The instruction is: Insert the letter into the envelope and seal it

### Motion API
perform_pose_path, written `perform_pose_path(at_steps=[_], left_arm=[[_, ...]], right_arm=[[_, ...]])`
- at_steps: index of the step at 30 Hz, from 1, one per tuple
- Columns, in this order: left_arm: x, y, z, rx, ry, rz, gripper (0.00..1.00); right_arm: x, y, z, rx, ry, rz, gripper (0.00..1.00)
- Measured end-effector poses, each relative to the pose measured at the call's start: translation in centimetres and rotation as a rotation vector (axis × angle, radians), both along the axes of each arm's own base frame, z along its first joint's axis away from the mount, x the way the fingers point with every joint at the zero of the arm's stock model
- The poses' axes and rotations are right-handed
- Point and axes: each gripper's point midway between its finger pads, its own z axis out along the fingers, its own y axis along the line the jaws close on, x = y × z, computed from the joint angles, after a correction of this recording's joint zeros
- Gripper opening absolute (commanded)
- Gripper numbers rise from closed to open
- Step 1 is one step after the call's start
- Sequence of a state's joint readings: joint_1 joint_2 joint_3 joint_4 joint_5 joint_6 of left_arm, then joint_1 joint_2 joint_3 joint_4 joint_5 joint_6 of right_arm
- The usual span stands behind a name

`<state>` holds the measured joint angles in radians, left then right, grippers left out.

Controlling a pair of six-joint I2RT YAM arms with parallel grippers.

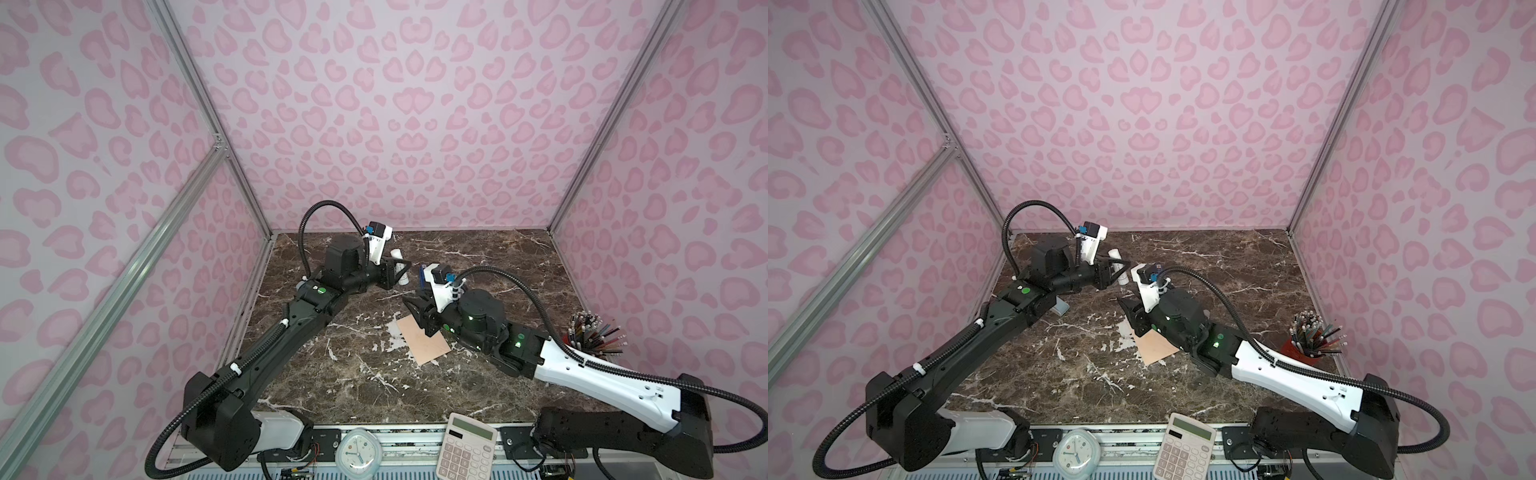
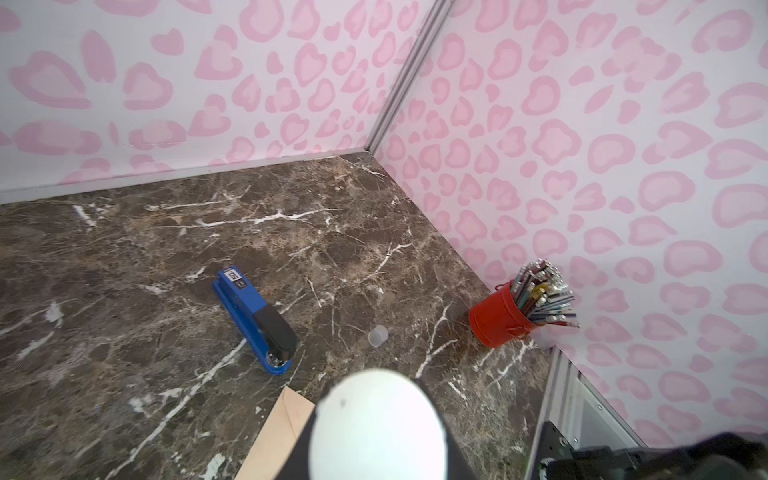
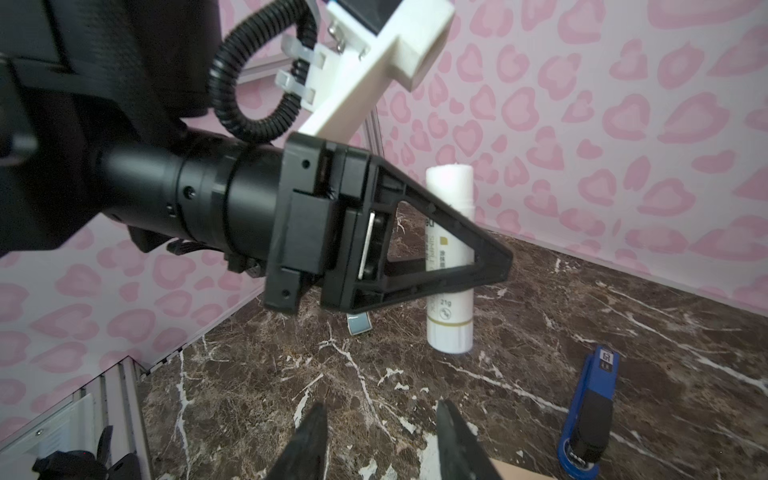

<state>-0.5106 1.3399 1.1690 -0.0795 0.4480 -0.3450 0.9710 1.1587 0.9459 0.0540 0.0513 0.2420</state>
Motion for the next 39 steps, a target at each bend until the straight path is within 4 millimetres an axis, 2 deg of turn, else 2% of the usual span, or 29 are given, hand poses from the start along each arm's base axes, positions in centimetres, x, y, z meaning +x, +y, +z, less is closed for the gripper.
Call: perform_pose_path(at_steps=[4, 8, 13, 19, 24, 32, 39], left_arm=[[0.4, 0.8, 1.1, -0.039, -0.015, 0.005, 0.04], [-0.4, 0.4, 2.5, -0.106, -0.021, -0.083, 0.04], [-3.4, -1.1, 4.1, -0.184, -0.044, -0.284, 0.04], [-6.2, -1.5, 4.0, -0.231, -0.042, -0.431, 0.04], [-7.3, -1.7, 4.7, -0.253, -0.058, -0.494, 0.04], [-8.3, -2.2, 5.3, -0.268, -0.071, -0.56, 0.04], [-8.7, -2.5, 5.1, -0.27, -0.057, -0.585, 0.04]], right_arm=[[0.2, -2.5, -1.4, -0.001, 0.014, 0.028, 0.48], [-0.3, -3.4, -1.6, 0.021, 0.019, 0.11, 0.48], [-1.2, -2.5, -0.9, 0.061, 0.019, 0.229, 0.48], [-1.9, -0.9, 1.2, 0.129, 0.006, 0.34, 0.51], [-2.2, -0.3, 2.3, 0.163, -0.004, 0.393, 0.51], [-2.1, -0.2, 2.0, 0.179, 0.028, 0.418, 0.49], [-1.9, 0.1, 1.8, 0.186, 0.058, 0.44, 0.4]])
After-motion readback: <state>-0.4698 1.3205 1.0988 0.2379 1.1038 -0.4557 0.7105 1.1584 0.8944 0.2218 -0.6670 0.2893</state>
